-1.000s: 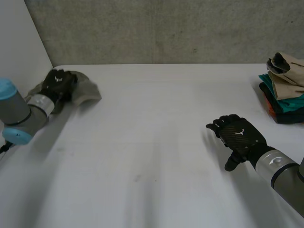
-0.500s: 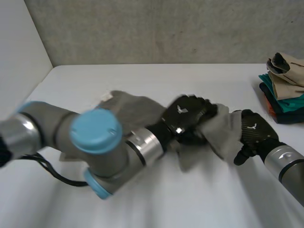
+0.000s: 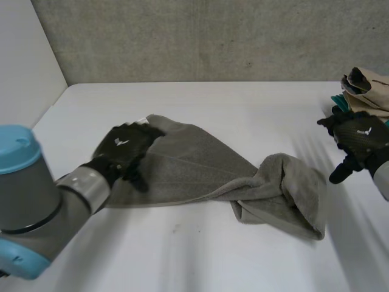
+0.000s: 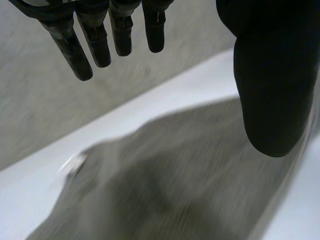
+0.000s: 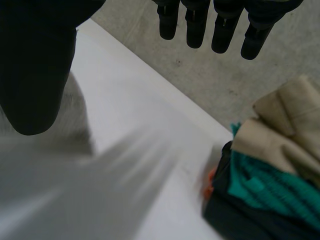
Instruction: Fold the laundry.
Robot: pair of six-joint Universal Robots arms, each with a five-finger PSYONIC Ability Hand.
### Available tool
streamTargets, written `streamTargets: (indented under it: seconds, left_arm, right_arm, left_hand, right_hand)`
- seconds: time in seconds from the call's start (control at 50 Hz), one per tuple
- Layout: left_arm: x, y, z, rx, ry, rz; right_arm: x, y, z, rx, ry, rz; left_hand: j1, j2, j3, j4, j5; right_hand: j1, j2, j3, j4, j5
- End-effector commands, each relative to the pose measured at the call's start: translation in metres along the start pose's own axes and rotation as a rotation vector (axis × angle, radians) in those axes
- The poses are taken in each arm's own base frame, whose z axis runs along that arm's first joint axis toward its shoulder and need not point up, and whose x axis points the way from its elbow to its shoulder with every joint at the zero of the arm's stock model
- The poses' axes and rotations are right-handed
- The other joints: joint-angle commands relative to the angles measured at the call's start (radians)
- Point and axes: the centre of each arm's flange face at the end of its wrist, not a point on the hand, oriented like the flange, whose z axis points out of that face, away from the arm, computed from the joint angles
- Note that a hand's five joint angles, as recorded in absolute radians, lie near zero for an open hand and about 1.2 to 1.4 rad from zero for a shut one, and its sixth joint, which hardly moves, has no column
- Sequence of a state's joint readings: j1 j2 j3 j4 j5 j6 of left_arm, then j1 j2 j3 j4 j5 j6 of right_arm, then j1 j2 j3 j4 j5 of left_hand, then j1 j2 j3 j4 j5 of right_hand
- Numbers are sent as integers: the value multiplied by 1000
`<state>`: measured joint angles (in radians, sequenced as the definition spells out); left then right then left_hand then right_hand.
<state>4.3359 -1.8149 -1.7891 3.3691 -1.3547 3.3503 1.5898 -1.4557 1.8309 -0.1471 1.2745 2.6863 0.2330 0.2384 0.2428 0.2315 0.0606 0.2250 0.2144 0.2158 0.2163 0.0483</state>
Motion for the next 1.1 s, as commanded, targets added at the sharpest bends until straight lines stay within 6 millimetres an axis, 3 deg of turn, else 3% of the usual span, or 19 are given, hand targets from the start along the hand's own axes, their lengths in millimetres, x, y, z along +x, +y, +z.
streamTargets:
  seconds: [0.02, 0.08, 0.14, 0.32, 0.42, 0.46, 0.54, 0.56, 0.58, 0.72, 0.78, 0.88, 0.96, 1.1]
  left_arm:
    - [-25, 30, -10, -127, -66, 93]
    - [-32, 35, -12, -147, -85, 92]
    - [-35, 37, -13, -153, -94, 89]
    - [-38, 42, -17, -171, -103, 75]
    - [-36, 43, -18, -174, -89, 72]
    - [-35, 44, -18, -174, -86, 72]
    - [-35, 44, -18, -176, -86, 67]
    - [-34, 44, -18, -177, -84, 67]
    - [-33, 44, -19, -176, -81, 68]
    - [-32, 44, -17, -169, -77, 69]
    - [-33, 43, -15, -161, -81, 65]
    - [-35, 41, -11, -155, -81, 63]
    - [-31, 52, -5, -190, -62, 39]
    - [-21, 64, 9, -217, -25, -6]
  right_arm:
    - [9, -32, -15, -40, -34, -41]
    - [3, -34, -19, -108, -114, -13]
    - [-2, -22, -7, -202, -179, 45]
    - [-10, 6, 46, -320, -238, 330]
    - [-35, 13, 65, -373, -406, 459]
    - [-38, 12, 67, -383, -440, 473]
    - [-45, 5, 67, -379, -491, 480]
    - [-50, -2, 64, -363, -511, 466]
    - [-53, -6, 61, -353, -521, 447]
    - [-51, -66, 23, -171, -525, 269]
    - [-48, -81, 8, -111, -517, 196]
    - [-47, -133, -44, 76, -501, 87]
    - [-48, -159, -74, 180, -495, 68]
    - [-49, -187, -112, 275, -516, 176]
  left_hand:
    - [86, 81, 76, 88, 84]
    - [107, 101, 97, 108, 105]
    - [107, 101, 97, 108, 105]
    - [107, 101, 97, 108, 105]
    - [107, 101, 97, 108, 105]
    - [107, 101, 97, 108, 105]
    - [107, 101, 97, 108, 105]
    - [107, 101, 97, 108, 105]
    - [107, 101, 97, 108, 105]
    - [101, 95, 91, 102, 99]
    - [92, 87, 82, 94, 90]
    - [75, 69, 65, 76, 72]
    - [74, 69, 65, 76, 72]
    - [69, 63, 59, 70, 66]
  right_hand:
    - [-50, -40, -41, -42, -48]
    - [-50, -40, -41, -42, -48]
    - [-50, -40, -41, -42, -48]
    - [-50, -40, -41, -42, -48]
    - [-38, -27, -28, -29, -35]
    - [85, 96, 94, 94, 87]
    - [836, 846, 845, 845, 838]
    - [1128, 1139, 1137, 1137, 1130]
    - [1171, 1181, 1180, 1180, 1173]
    - [1171, 1182, 1180, 1180, 1173]
    - [1171, 1182, 1180, 1180, 1173]
    - [1171, 1182, 1180, 1180, 1173]
    - [1171, 1182, 1180, 1180, 1173]
    - [1171, 1182, 1180, 1180, 1173]
